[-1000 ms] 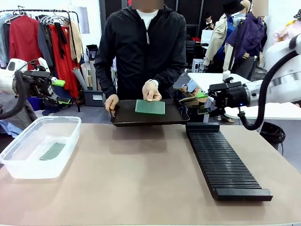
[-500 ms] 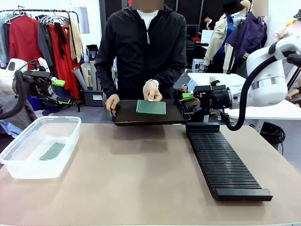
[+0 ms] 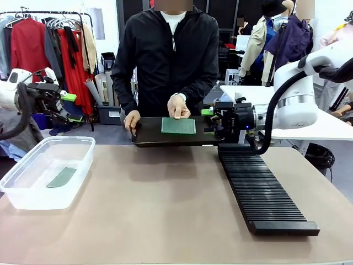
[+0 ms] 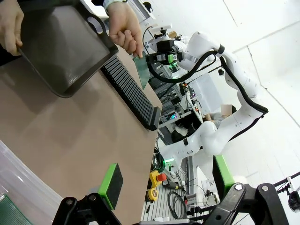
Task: Sort PCBs into racks and boxes based on the side picked up.
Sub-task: Pick up the Blank PCB handed by the Human.
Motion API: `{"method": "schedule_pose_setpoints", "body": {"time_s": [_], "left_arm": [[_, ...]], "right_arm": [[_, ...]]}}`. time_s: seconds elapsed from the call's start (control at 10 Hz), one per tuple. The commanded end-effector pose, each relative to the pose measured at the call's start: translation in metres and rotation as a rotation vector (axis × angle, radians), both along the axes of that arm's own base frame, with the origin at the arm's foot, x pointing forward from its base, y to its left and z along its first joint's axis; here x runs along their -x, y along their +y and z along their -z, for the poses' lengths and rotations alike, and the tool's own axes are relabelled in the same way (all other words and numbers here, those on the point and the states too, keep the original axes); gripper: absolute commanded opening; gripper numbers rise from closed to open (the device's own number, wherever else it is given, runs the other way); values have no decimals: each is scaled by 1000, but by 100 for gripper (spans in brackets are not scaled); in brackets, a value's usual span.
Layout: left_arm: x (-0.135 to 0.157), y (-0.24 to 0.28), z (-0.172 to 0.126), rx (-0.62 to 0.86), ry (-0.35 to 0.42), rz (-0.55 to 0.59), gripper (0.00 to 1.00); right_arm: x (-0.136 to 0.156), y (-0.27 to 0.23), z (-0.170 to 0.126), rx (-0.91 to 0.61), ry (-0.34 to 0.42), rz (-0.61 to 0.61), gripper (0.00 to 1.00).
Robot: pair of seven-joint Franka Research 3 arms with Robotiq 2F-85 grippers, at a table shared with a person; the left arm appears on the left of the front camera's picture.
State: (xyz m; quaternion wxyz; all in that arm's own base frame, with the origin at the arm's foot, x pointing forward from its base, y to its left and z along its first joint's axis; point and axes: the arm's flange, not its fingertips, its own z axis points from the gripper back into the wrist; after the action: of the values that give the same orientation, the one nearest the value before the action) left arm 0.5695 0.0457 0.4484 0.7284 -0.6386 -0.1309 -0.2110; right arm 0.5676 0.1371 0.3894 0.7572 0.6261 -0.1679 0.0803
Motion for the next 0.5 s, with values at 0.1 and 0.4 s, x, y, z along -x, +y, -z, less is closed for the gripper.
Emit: {"method": "schedule_pose_setpoints", "body": {"time_s": [0.1,0.4], "left_arm": [[1,1,0,-8,1,5,100],[1,1,0,-8,1,5,100]], "right_arm": [[-21,15,10,-57,-13,3,100],[-26,24,8,-60,-17,2,100]]}}
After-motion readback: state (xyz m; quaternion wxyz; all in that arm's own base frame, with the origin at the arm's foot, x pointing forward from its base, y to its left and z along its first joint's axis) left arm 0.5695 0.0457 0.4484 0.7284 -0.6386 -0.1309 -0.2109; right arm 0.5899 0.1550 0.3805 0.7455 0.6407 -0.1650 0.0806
